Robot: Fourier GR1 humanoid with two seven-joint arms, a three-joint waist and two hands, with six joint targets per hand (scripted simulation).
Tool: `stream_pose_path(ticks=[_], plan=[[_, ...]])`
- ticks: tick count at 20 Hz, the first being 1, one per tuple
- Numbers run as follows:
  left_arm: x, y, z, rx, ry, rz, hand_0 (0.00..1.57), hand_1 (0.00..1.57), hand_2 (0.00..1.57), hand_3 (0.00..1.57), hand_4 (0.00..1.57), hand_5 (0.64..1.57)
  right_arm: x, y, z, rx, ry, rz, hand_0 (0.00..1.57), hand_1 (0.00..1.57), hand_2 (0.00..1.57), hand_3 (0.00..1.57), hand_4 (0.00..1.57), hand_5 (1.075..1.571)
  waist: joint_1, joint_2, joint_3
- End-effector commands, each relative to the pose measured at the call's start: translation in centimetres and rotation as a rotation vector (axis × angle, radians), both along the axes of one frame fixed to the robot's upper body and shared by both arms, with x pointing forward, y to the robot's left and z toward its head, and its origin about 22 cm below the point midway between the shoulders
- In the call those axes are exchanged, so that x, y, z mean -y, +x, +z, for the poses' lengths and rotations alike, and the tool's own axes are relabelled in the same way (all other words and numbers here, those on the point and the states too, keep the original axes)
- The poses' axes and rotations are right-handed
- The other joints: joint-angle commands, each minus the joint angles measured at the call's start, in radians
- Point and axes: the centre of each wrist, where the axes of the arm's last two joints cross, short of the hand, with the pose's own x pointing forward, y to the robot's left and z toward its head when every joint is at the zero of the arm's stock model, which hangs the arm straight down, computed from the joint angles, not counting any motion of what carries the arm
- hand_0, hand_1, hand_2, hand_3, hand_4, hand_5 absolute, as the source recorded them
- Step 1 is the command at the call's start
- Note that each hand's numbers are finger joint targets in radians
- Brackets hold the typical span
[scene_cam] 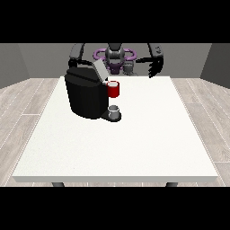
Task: Insert the coffee pod into the coffee machine and close the lid
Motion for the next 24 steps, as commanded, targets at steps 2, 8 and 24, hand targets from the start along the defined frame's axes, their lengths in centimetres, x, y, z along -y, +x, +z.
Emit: stream_pose_path(ticks=[2, 8, 24], plan=[[-2.6, -5.8, -4.7, -0.18, -0.065, 0.094, 0.0, 0.0, 0.0, 0.0, 0.26, 1.571, -5.2, -1.4, 1.2, -0.016, -0.025, 0.084, 0.0, 0.0, 0.0, 0.0, 0.14, 1.571, -0.031, -0.184, 0.0001], [-4.3, -8.9, -6.1, -0.185, -0.044, 0.148, 0.0, 0.0, 0.0, 0.0, 0.34, 1.571, -7.5, 1.8, 7.9, 0.184, -0.046, 0.154, 0.0, 0.0, 0.0, 0.0, 0.21, 1.571, -0.06, -0.19, 0.0008], [-1.9, -7.8, -2.7, 0.08, -0.126, 0.019, 0.0, 0.0, 0.0, 0.0, 0.18, 1.571, -10.6, 5.0, 15.6, 0.417, -0.178, 0.042, 0.0, 0.0, 0.0, 0.0, 0.27, 1.571, 0.095, 0.113, 0.0017]])
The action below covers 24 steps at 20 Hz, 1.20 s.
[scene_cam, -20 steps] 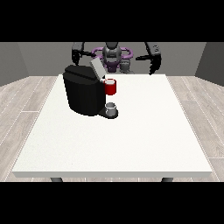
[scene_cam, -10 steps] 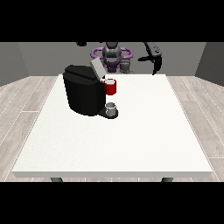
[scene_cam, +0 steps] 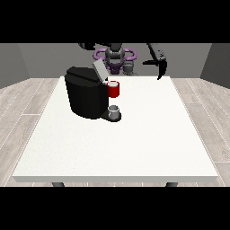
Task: Insert the coffee pod into the coffee machine and close the lid
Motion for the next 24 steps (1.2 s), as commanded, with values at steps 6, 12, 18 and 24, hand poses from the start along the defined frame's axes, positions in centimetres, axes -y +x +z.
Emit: stream_pose_path(ticks=[6, 12, 18, 24], plan=[[3.4, 0.2, 1.7, 0.118, -0.002, -0.065, 0.0, 0.0, 0.0, 0.0, 0.21, 1.571, -1.5, 2.9, 0.8, 0.053, -0.073, -0.107, 0.0, 0.0, 0.0, 0.0, 0.23, 1.571, 0.068, 0.085, 0.0002], [2.0, -0.2, 3.7, 0.114, 0.003, -0.066, 0.0, 0.0, 0.0, 0.0, 0.37, 1.571, 1.8, 6.4, 2.1, 0.018, -0.058, -0.148, 0.0, 0.0, 0.0, 0.0, 0.35, 1.571, 0.089, 0.103, 0.0002], [1.2, -0.4, 3.5, 0.167, -0.015, -0.025, 0.0, 0.0, 0.0, 0.0, 0.3, 1.571, 3.3, 8.0, 1.6, 0.028, -0.072, -0.177, 0.0, 0.0, 0.0, 0.0, 0.39, 1.571, 0.071, 0.151, 0.0001], [3.0, 0.1, 4.3, 0.169, -0.016, -0.052, 0.0, 0.0, 0.0, 0.0, 0.37, 1.571, 3.4, 10.0, 1.1, 0.036, -0.055, -0.203, 0.0, 0.0, 0.0, 0.0, 0.44, 1.571, 0.112, 0.186, 0.0003]])
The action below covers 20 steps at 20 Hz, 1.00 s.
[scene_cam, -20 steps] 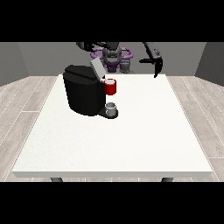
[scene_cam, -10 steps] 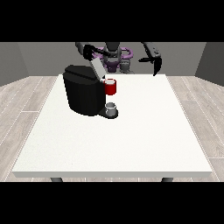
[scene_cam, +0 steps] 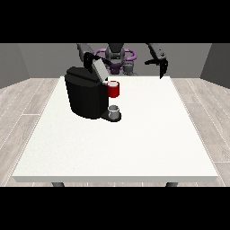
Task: Insert the coffee pod into the coffee machine and close the lid
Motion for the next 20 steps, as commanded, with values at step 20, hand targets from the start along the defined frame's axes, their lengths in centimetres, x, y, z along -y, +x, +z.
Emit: stream_pose_path(ticks=[20], plan=[[-0.2, 2.5, 1.3, 0.054, 0.015, -0.001, 0.0, 0.0, 0.0, 0.0, 0.35, 1.571, -3.6, 3.4, 2.4, 0.083, -0.067, 0.059, 0.0, 0.0, 0.0, 0.0, 0.45, 1.571, 0.044, 0.105, -0.0002]])
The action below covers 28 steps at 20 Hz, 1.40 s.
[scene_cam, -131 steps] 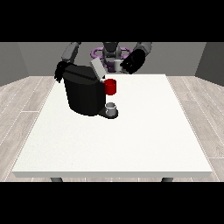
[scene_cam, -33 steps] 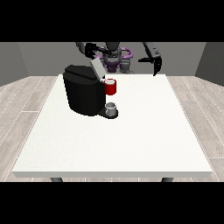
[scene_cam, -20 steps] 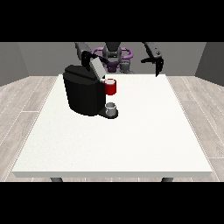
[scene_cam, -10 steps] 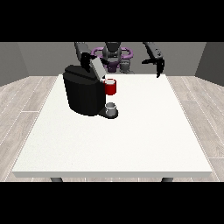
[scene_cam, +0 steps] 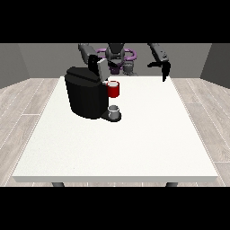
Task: Insert the coffee pod into the coffee machine and close the lid
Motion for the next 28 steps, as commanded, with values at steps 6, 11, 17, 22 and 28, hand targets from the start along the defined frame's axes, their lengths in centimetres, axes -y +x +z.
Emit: stream_pose_path(ticks=[6, 11, 17, 22, 28], plan=[[0.1, 0.6, -0.3, 0.012, -0.021, -0.036, 0.0, 0.0, 0.0, 0.0, 0.39, 1.571, -3.6, 1.7, 3.4, 0.01, -0.067, 0.035, 0.0, 0.0, 0.0, 0.0, 0.44, 1.571, 0.061, 0.045, 0.0038], [-0.5, 1.1, -0.8, 0.001, -0.034, -0.019, 0.0, 0.0, 0.0, 0.0, 0.34, 1.571, -7.3, 1.4, 4.6, 0.021, -0.145, 0.07, 0.0, 0.0, 0.0, 0.0, 0.35, 1.571, 0.044, 0.043, 0.0036], [-0.8, 2.0, -0.1, 0.025, -0.041, -0.043, 0.0, 0.0, 0.0, 0.0, 0.4, 1.571, -8.7, 2.4, 7.2, 0.104, -0.184, 0.116, 0.0, 0.0, 0.0, 0.0, 0.37, 1.571, 0.062, 0.075, 0.0039], [0.5, 1.1, -1.2, -0.04, -0.036, -0.044, 0.0, 0.0, 0.0, 0.0, 0.35, 1.571, -9.1, 1.6, 4.5, 0.075, -0.169, 0.173, 0.0, 0.0, 0.0, 0.0, 0.38, 1.571, 0.057, 0.008, 0.0044], [-0.4, 1.5, -2.2, -0.046, -0.053, -0.058, 0.0, 0.0, 0.0, 0.0, 0.27, 1.571, -12.1, -1.1, 2.6, 0.017, -0.196, 0.28, 0.0, 0.0, 0.0, 0.0, 0.49, 1.571, 0.055, -0.013, 0.0037]])
